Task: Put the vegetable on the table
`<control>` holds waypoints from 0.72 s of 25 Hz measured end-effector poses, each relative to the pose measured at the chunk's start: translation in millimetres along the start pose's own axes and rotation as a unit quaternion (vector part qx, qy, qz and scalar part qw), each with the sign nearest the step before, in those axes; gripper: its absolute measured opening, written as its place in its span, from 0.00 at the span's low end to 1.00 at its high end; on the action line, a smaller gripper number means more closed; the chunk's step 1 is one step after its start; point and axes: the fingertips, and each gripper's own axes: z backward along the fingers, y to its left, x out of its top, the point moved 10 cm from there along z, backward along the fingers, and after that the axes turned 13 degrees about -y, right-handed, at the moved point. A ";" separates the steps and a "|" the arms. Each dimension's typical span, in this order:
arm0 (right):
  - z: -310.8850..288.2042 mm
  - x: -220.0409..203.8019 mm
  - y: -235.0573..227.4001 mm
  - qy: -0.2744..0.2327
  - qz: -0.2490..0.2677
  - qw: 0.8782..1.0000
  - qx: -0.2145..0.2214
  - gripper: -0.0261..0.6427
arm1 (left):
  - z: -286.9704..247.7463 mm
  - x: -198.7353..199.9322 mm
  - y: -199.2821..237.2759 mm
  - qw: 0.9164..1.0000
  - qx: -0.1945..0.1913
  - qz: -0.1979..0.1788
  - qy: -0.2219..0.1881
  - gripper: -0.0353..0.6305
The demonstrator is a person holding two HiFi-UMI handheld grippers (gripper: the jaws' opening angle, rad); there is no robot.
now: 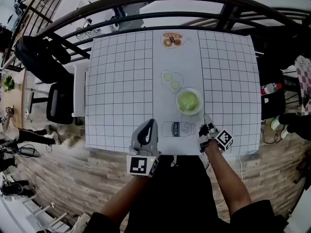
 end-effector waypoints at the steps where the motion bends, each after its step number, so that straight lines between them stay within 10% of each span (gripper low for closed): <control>1: 4.6 -2.1 6.2 -0.003 0.004 1.000 0.003 0.24 | 3.7 0.1 0.1 1.000 -0.002 0.002 -0.001 0.06; 18: 104.5 -59.9 118.2 -0.002 0.214 0.969 0.125 0.04 | 77.9 -8.9 1.3 0.997 -0.064 0.043 -0.023 0.06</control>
